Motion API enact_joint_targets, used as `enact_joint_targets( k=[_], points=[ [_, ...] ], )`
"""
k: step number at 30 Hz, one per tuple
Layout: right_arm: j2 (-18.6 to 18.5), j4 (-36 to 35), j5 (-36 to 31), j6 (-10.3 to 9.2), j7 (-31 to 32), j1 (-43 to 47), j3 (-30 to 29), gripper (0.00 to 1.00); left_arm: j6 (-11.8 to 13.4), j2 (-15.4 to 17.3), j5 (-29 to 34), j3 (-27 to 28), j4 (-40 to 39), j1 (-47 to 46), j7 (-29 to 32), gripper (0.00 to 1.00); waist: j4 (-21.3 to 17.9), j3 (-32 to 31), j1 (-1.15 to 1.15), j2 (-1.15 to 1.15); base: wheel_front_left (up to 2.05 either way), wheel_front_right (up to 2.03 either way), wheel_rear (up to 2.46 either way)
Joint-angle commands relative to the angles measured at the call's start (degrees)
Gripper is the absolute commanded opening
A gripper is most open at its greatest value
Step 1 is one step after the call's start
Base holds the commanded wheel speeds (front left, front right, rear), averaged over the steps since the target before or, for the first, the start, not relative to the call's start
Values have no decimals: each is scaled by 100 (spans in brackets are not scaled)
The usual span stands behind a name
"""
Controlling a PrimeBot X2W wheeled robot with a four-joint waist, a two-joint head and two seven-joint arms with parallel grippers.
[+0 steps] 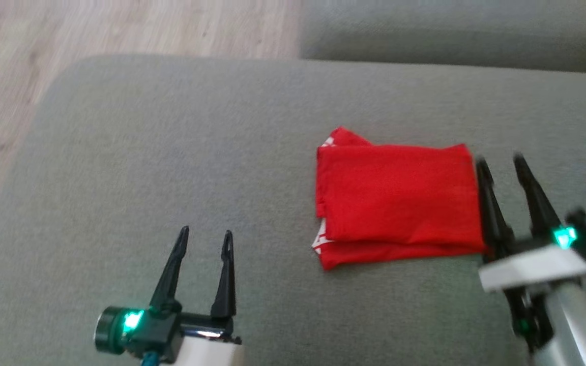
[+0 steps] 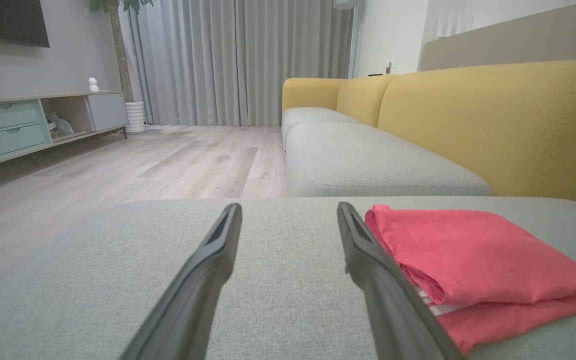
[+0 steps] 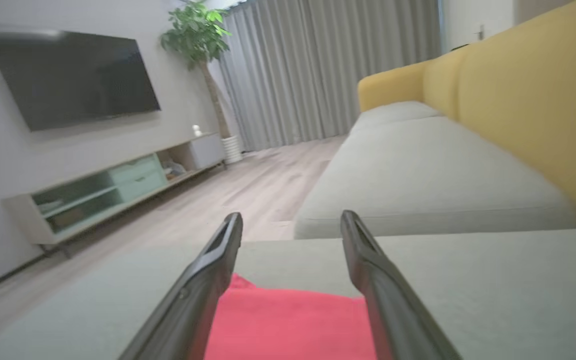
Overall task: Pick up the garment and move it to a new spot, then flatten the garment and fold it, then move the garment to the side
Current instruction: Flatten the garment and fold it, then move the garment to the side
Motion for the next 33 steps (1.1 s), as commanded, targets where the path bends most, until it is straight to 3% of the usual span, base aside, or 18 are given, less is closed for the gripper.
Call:
enact_joint_targets(
  k=[1, 13, 33],
  points=[
    [-19, -186, -74, -4, -77, 70, 58, 100, 52, -21, 12, 234, -239, -38, -55, 100, -177, -199, 0, 0, 0, 0, 0],
    [250, -763, -895, -4, -101, 1985, -700, 100, -146, -1, 128, 724, -312, 887, -55, 100, -289, -843, 0, 0, 0, 0, 0],
    [468, -760, -1064, -4, -101, 2130, -648, 100, -188, -29, 306, 891, -215, 1079, -55, 100, -357, -875, 0, 0, 0, 0, 0]
  ],
)
